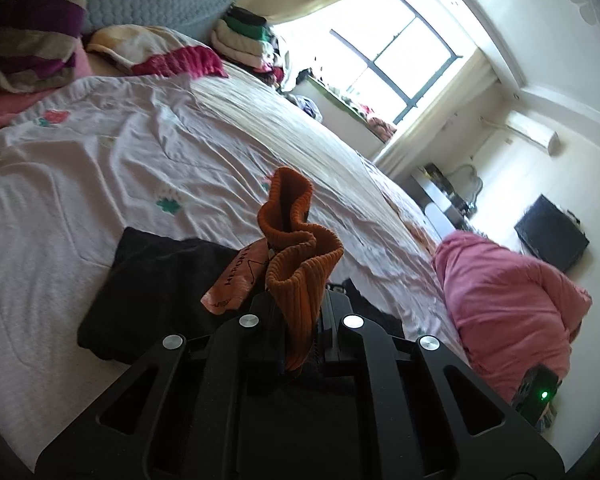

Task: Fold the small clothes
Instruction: 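Fold the sleeve across the shirt body with the left tool and release, then grasp an orange cuff on the folded shirt with the right tool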

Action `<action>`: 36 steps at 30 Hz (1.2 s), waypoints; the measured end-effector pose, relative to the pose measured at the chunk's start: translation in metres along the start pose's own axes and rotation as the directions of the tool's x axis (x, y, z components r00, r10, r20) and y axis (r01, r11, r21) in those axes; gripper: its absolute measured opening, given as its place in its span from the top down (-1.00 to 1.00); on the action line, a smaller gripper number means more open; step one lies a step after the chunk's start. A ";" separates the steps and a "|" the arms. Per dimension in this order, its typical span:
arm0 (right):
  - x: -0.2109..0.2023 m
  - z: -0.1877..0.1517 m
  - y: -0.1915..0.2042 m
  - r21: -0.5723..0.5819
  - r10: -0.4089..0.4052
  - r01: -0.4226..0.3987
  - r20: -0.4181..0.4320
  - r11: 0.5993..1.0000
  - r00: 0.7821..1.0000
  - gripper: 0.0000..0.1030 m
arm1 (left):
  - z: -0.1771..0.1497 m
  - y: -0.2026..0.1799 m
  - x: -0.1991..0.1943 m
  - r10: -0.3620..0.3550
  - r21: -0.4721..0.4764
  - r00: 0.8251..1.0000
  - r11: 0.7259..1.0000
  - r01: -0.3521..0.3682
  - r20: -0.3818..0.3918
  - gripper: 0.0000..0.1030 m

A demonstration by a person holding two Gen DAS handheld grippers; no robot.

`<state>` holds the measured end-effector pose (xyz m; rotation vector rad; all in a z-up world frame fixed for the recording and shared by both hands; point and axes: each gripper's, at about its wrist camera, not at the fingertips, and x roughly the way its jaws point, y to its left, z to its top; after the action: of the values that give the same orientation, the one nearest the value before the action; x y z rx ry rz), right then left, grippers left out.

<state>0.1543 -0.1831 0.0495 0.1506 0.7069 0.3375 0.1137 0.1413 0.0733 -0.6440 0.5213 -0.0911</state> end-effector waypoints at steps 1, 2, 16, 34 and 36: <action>-0.002 0.000 -0.004 0.011 -0.005 0.005 0.005 1.000 1.000 -0.91 | -0.002 -0.002 0.003 -0.001 0.010 1.000 1.000 0.001 -0.010 0.93; -0.003 0.000 -0.007 0.020 -0.009 0.009 0.009 1.000 1.000 -0.91 | -0.004 -0.005 0.006 -0.004 0.017 1.000 1.000 0.005 -0.019 0.93; -0.010 -0.003 -0.052 0.127 -0.079 0.076 0.017 0.989 0.997 -0.91 | -0.044 -0.030 0.059 -0.014 0.100 0.979 0.994 0.035 -0.203 0.91; 0.057 -0.037 0.009 0.062 0.119 -0.109 -0.210 0.992 0.970 -0.90 | -0.030 -0.022 0.050 0.210 0.217 0.965 0.960 -0.174 -0.155 -0.68; 0.067 -0.041 0.021 0.055 0.139 -0.129 -0.236 0.990 0.962 -0.86 | -0.025 -0.022 0.042 0.260 0.249 0.960 0.941 -0.228 -0.104 -0.77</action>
<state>0.1694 -0.1386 -0.0168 0.1981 0.9452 0.4771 0.1401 0.0999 0.0512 -0.3382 0.7072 0.0386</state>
